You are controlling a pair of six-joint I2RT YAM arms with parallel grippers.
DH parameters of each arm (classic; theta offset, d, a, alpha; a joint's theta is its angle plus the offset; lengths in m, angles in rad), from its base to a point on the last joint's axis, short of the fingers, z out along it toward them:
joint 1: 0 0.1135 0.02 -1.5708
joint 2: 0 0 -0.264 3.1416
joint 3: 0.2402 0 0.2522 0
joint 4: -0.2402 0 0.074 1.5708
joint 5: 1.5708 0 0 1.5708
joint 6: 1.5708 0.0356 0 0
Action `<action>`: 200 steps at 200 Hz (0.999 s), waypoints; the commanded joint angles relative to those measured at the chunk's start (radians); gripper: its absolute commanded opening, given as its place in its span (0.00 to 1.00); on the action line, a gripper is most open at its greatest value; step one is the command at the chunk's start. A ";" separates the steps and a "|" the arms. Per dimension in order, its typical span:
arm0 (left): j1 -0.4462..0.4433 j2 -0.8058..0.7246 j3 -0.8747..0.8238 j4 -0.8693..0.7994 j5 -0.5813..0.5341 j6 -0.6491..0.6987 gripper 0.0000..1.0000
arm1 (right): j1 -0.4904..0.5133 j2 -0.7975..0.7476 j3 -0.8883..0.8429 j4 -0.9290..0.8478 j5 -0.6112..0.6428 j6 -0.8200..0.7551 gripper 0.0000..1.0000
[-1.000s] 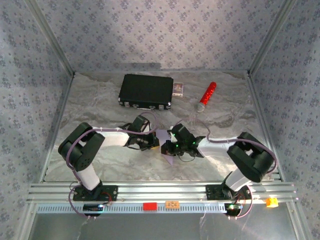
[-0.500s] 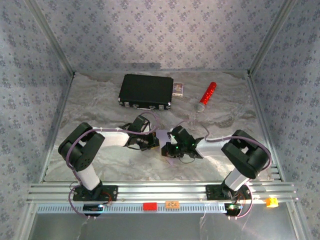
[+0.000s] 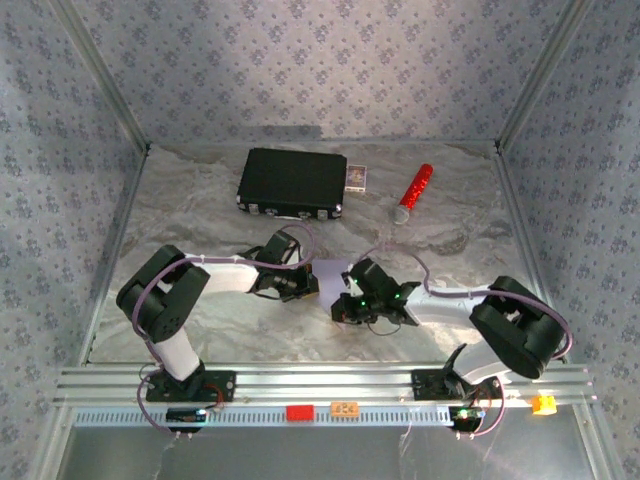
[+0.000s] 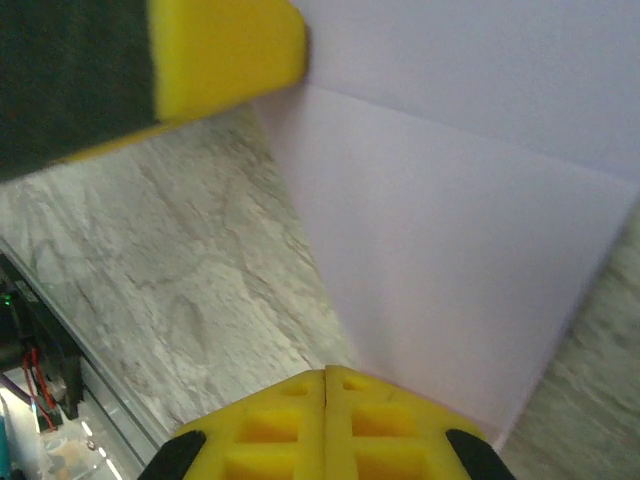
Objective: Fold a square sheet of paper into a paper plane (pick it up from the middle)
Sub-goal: Third fold the triangle at the center of the table.
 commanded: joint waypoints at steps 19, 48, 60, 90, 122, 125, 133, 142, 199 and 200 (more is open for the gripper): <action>0.004 0.042 -0.030 -0.064 -0.035 0.024 0.00 | -0.010 0.112 0.150 -0.014 -0.024 -0.050 0.06; 0.003 0.042 -0.030 -0.062 -0.037 0.021 0.00 | -0.020 0.196 0.151 0.002 -0.060 -0.062 0.08; 0.003 0.040 -0.033 -0.062 -0.042 0.021 0.00 | -0.020 0.190 0.135 -0.007 -0.075 -0.086 0.09; 0.003 0.042 -0.039 -0.055 -0.050 0.013 0.00 | -0.021 0.115 0.047 -0.016 -0.082 -0.081 0.10; 0.003 0.043 -0.042 -0.055 -0.059 0.007 0.00 | -0.011 -0.008 -0.080 0.009 -0.069 -0.047 0.11; 0.003 0.043 -0.042 -0.055 -0.059 0.008 0.00 | -0.011 -0.020 -0.088 0.009 -0.068 -0.046 0.11; 0.003 0.043 -0.043 -0.055 -0.059 0.008 0.00 | -0.010 -0.046 -0.120 0.010 -0.067 -0.044 0.11; 0.003 0.043 -0.042 -0.056 -0.059 0.007 0.00 | -0.011 -0.073 -0.148 0.003 -0.066 -0.043 0.11; 0.004 0.033 -0.055 -0.042 -0.069 -0.014 0.00 | -0.021 -0.180 -0.192 -0.067 -0.040 -0.041 0.11; 0.004 0.032 -0.055 -0.041 -0.069 -0.015 0.00 | -0.021 -0.182 -0.190 -0.071 -0.038 -0.041 0.11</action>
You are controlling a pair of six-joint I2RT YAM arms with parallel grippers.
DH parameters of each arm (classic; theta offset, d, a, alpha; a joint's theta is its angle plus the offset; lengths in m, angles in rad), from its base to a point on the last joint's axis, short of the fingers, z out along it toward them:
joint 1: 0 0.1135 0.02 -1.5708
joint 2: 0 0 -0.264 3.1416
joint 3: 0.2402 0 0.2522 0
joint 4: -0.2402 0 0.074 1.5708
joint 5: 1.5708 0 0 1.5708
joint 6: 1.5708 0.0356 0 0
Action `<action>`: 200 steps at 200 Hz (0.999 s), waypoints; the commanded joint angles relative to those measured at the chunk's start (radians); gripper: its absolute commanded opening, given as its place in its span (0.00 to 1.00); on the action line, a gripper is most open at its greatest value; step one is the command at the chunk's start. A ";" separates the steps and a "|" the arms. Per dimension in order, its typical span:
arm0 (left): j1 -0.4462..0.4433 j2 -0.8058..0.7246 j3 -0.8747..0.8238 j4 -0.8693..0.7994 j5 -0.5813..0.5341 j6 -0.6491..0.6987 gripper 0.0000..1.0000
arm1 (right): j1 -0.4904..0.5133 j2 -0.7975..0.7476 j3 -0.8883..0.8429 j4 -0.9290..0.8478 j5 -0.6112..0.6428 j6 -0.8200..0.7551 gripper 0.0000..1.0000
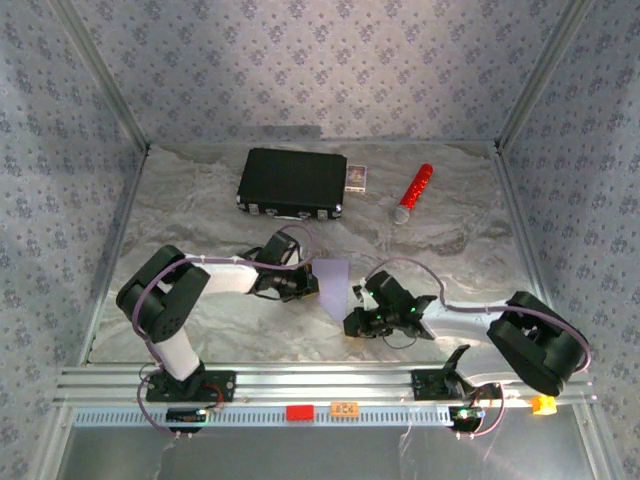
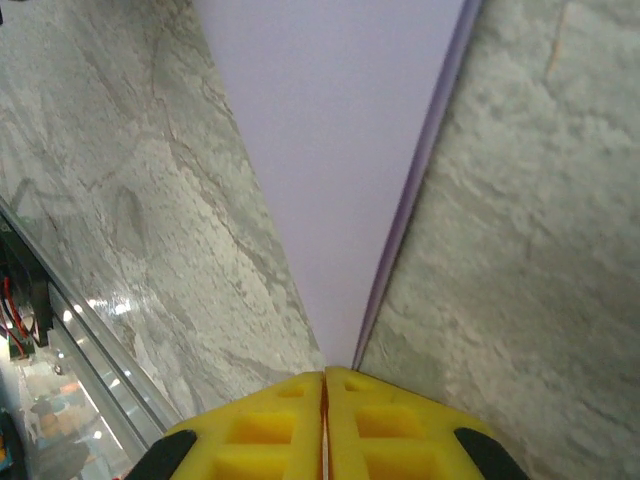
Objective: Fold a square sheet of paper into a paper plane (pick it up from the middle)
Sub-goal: Third fold the triangle at the center of the table.
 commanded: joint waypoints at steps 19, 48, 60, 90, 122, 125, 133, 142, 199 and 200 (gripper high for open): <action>-0.003 0.019 -0.067 -0.022 -0.072 -0.047 0.00 | -0.009 -0.089 0.035 -0.159 0.086 0.001 0.11; -0.026 -0.031 -0.103 0.042 -0.089 -0.115 0.00 | -0.041 -0.138 0.080 -0.238 0.187 0.009 0.15; -0.035 -0.063 -0.123 0.066 -0.107 -0.143 0.00 | -0.056 -0.146 0.095 -0.258 0.217 0.014 0.19; -0.081 -0.167 -0.146 0.059 -0.191 -0.148 0.08 | -0.081 -0.141 0.112 -0.205 0.231 0.033 0.33; -0.094 -0.291 -0.144 -0.030 -0.295 -0.102 0.23 | -0.101 -0.093 0.125 -0.119 0.176 0.040 0.40; -0.094 -0.302 -0.144 -0.039 -0.303 -0.097 0.25 | -0.102 -0.086 0.126 -0.108 0.168 0.040 0.41; -0.093 -0.324 -0.144 -0.057 -0.320 -0.088 0.28 | -0.103 -0.070 0.129 -0.077 0.145 0.041 0.42; -0.088 -0.340 -0.146 -0.075 -0.331 -0.082 0.32 | -0.104 -0.049 0.127 -0.030 0.123 0.048 0.43; -0.014 -0.346 -0.172 -0.065 -0.269 -0.067 0.38 | -0.112 0.070 0.151 0.070 0.070 0.041 0.41; -0.014 -0.346 -0.173 -0.065 -0.268 -0.066 0.38 | -0.112 0.072 0.151 0.069 0.070 0.040 0.41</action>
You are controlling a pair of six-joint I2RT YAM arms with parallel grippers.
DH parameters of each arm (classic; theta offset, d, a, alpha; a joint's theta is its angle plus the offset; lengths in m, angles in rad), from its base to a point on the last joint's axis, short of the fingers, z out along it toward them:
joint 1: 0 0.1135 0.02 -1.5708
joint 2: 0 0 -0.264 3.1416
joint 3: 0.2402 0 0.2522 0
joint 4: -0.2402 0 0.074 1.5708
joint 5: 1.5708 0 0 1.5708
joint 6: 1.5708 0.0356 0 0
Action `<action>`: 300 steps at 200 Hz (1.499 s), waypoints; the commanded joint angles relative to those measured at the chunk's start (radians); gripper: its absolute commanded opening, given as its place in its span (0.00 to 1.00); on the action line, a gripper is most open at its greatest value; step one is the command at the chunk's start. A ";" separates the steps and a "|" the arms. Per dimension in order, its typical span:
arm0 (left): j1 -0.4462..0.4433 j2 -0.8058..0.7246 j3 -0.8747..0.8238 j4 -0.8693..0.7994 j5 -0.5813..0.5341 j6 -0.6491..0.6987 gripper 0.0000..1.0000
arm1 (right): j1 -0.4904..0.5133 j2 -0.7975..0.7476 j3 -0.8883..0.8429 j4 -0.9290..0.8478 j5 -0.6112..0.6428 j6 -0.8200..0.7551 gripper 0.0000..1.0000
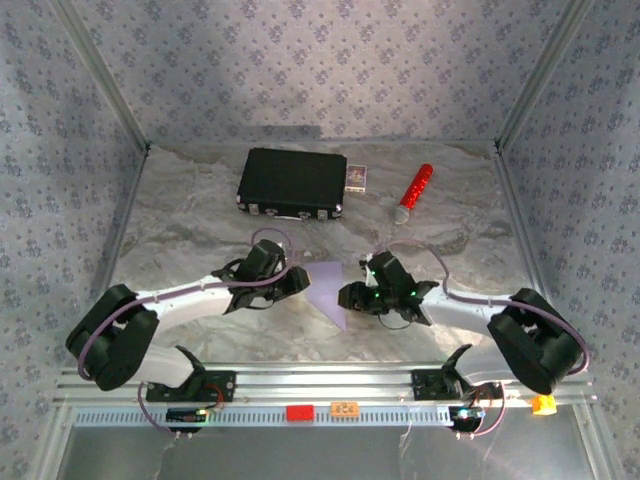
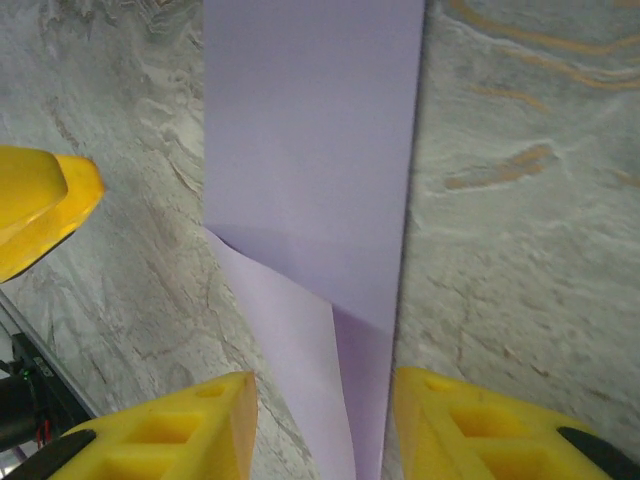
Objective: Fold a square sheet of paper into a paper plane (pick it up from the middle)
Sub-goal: Third fold the triangle at the center of the table, then fourth fold the wing at the center of the table.
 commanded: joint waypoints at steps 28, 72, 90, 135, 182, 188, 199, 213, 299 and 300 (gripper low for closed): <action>0.047 -0.002 -0.025 -0.022 0.033 0.021 0.38 | -0.013 0.059 0.040 0.064 -0.054 -0.001 0.32; 0.067 -0.002 -0.012 -0.037 0.043 0.037 0.38 | -0.020 0.061 0.025 0.065 -0.061 -0.009 0.23; 0.069 0.003 -0.006 -0.039 0.046 0.040 0.38 | -0.023 0.058 0.018 0.070 -0.062 -0.010 0.19; 0.070 0.030 0.017 -0.036 0.074 0.052 0.39 | -0.027 0.043 0.000 0.094 -0.058 -0.011 0.12; 0.069 0.067 0.062 -0.026 0.133 0.068 0.52 | -0.056 0.011 -0.037 0.123 -0.070 -0.010 0.12; 0.071 0.070 0.064 -0.019 0.139 0.067 0.53 | -0.062 0.008 -0.041 0.126 -0.075 -0.009 0.12; 0.070 0.077 0.070 -0.013 0.146 0.066 0.56 | -0.071 0.000 -0.050 0.127 -0.077 -0.010 0.12; 0.070 0.097 0.088 -0.013 0.166 0.075 0.57 | -0.079 -0.006 -0.058 0.130 -0.081 -0.009 0.12; 0.070 0.244 0.177 0.042 0.290 0.056 0.55 | -0.087 -0.010 -0.067 0.136 -0.085 -0.006 0.12; 0.071 0.246 0.179 0.043 0.291 0.055 0.54 | -0.088 -0.010 -0.066 0.136 -0.084 -0.006 0.12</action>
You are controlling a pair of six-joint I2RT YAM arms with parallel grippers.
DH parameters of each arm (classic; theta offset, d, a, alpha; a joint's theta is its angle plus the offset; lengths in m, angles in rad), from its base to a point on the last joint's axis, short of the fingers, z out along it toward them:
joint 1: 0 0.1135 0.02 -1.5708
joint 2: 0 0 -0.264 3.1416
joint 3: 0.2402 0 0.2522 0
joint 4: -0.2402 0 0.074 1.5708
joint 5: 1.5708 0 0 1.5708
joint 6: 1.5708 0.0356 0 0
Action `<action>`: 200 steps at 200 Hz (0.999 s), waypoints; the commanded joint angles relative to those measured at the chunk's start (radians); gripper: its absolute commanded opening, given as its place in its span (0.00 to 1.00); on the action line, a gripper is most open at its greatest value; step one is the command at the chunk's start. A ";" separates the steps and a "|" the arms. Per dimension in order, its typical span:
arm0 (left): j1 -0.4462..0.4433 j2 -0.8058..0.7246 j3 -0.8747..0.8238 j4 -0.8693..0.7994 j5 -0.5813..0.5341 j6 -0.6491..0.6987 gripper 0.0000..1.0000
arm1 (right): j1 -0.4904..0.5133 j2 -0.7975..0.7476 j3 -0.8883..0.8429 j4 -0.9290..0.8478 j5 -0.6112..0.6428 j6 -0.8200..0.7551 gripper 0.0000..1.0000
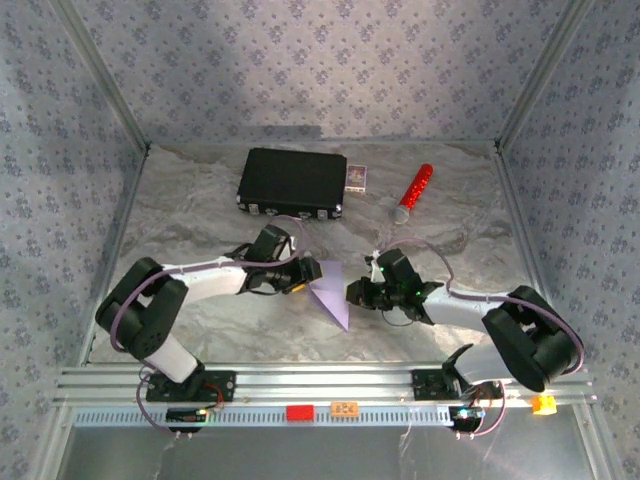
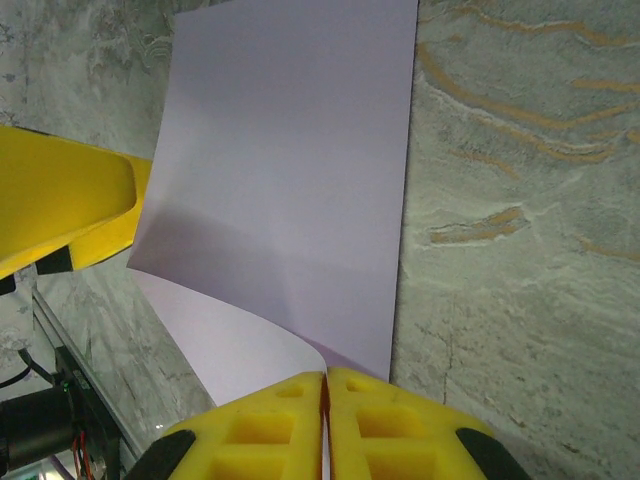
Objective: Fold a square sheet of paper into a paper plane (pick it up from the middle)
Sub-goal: Fourth fold the wing at the center of the table.
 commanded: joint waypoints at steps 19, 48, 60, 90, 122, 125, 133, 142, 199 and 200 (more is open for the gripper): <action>0.007 0.061 0.053 0.042 0.075 -0.009 0.44 | -0.008 -0.017 -0.013 0.008 -0.012 -0.004 0.12; 0.013 0.091 0.066 0.047 0.079 -0.037 0.29 | -0.008 -0.024 -0.012 0.001 -0.007 -0.001 0.13; 0.017 0.096 0.063 0.051 0.078 -0.053 0.18 | -0.009 -0.031 -0.011 -0.017 0.005 -0.002 0.15; 0.020 0.065 0.020 0.086 0.026 -0.100 0.00 | 0.001 -0.086 0.000 -0.121 0.071 -0.010 0.22; 0.016 0.010 -0.043 0.123 -0.055 -0.163 0.00 | 0.008 -0.175 0.010 -0.228 0.147 -0.028 0.37; 0.014 0.004 -0.049 0.132 -0.061 -0.169 0.00 | 0.011 -0.183 0.009 -0.236 0.160 -0.030 0.39; 0.010 -0.010 -0.065 0.149 -0.080 -0.185 0.00 | 0.017 -0.209 0.007 -0.255 0.186 -0.035 0.42; 0.003 -0.021 -0.073 0.155 -0.098 -0.194 0.00 | 0.023 -0.234 0.006 -0.271 0.215 -0.042 0.44; -0.021 -0.051 -0.065 0.143 -0.115 -0.177 0.09 | 0.188 -0.320 -0.012 -0.261 0.488 -0.169 0.48; -0.021 -0.050 -0.065 0.143 -0.115 -0.176 0.09 | 0.191 -0.320 -0.012 -0.259 0.496 -0.175 0.48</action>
